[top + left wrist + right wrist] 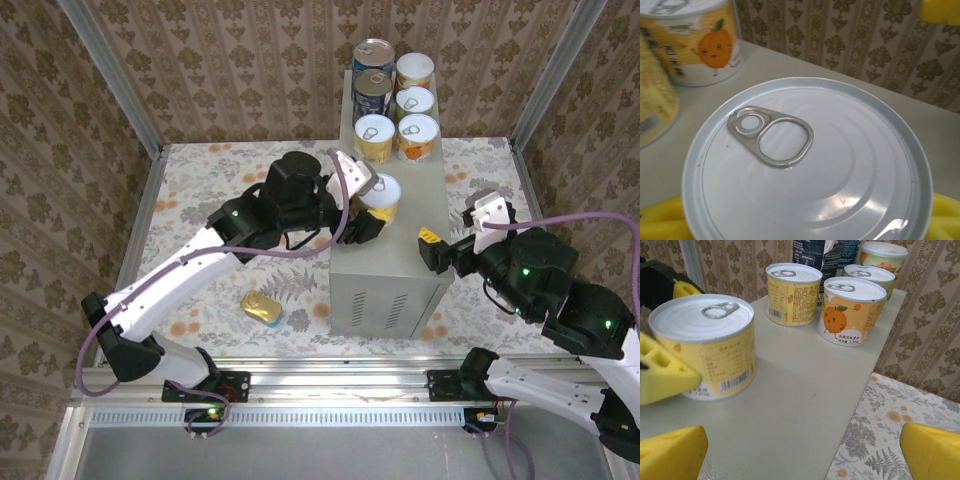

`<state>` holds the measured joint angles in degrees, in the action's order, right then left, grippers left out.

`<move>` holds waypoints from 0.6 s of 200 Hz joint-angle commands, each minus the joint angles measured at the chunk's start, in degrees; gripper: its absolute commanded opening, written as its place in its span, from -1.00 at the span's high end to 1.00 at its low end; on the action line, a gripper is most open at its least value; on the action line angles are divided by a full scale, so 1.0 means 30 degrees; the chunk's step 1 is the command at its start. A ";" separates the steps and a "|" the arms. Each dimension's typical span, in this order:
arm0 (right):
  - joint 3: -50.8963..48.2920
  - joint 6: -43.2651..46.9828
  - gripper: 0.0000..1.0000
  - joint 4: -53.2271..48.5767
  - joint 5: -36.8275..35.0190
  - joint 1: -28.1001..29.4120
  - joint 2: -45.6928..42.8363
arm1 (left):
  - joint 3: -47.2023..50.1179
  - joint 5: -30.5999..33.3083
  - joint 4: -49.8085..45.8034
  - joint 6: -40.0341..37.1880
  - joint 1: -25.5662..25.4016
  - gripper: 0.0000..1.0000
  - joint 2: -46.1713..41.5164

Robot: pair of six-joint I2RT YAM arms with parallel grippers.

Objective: Place and organize the canned foods onto the counter

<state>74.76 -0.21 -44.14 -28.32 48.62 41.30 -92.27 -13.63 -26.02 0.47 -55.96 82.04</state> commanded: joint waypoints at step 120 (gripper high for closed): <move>-0.0843 -0.0019 -1.00 0.2289 -0.0714 -0.0989 0.1350 | -0.0660 -0.0991 0.1254 0.0233 0.2036 -0.17 0.1534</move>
<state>72.62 -0.21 -39.44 -29.43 46.54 44.95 -92.95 -15.05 -21.12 0.47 -50.39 85.36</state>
